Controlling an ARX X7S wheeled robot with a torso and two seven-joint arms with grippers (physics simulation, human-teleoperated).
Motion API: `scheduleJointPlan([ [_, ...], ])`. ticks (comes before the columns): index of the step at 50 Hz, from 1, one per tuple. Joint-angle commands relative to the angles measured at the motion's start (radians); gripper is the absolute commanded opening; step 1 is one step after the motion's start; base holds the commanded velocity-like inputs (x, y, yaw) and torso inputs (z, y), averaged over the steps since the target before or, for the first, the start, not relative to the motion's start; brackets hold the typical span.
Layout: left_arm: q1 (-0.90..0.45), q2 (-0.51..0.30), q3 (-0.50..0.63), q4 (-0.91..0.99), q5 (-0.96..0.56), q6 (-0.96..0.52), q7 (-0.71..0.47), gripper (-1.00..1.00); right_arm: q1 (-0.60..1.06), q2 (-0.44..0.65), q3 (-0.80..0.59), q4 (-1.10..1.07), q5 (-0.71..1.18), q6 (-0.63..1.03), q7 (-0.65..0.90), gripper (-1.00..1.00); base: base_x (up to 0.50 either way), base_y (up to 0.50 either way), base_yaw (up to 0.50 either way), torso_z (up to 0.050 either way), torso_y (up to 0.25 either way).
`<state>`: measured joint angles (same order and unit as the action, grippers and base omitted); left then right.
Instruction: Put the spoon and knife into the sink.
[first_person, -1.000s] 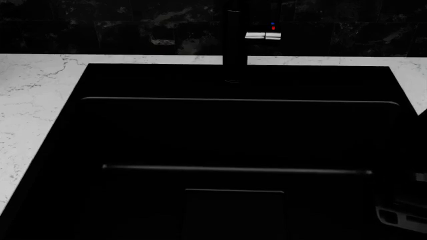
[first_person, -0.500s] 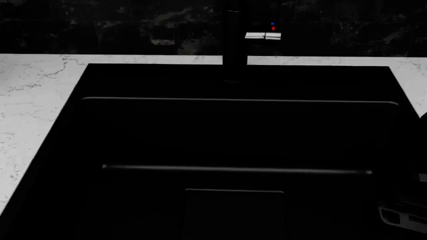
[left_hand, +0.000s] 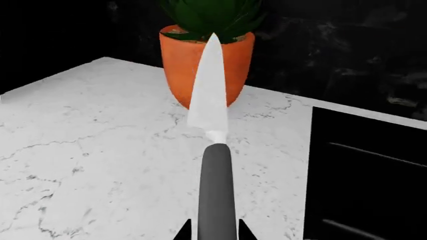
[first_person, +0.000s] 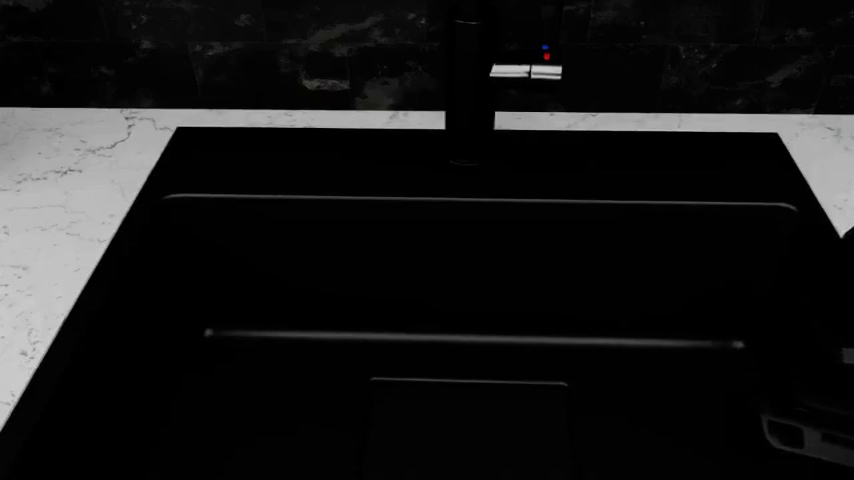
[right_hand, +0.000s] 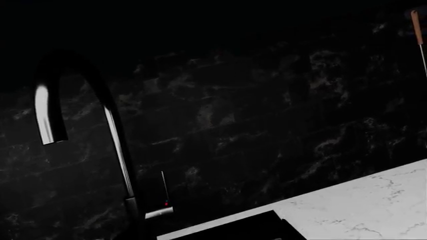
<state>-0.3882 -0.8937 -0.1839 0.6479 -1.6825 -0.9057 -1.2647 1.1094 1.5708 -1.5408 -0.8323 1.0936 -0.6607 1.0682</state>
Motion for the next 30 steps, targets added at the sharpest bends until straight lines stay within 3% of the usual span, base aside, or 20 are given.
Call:
scheduleJointPlan([
  [1, -0.276, 0.014, 0.174, 0.030, -0.121, -0.075, 0.019, -1.00, -0.010, 0.000, 0.023, 0.002, -0.015, -0.015, -0.031, 1.00, 0.00, 0.00, 0.00, 0.000, 0.000],
  [15, -0.550, 0.172, 0.419, -0.079, -0.239, -0.170, 0.079, -1.00, -0.017, -0.001, 0.020, 0.009, -0.016, -0.022, -0.038, 1.00, 0.00, 0.00, 0.00, 0.000, 0.000],
  [19, -0.584, 0.245, 0.477, -0.111, -0.204, -0.212, 0.160, -1.00, -0.010, -0.001, 0.029, 0.008, 0.000, -0.008, -0.050, 1.00, 0.00, 0.00, 0.00, 0.000, 0.000],
  [30, -0.644, 0.343, 0.570, -0.240, -0.098, -0.277, 0.303, -1.00, -0.013, -0.004, 0.031, 0.003, 0.000, -0.004, -0.043, 1.00, 0.00, 0.00, 0.00, 0.000, 0.000],
])
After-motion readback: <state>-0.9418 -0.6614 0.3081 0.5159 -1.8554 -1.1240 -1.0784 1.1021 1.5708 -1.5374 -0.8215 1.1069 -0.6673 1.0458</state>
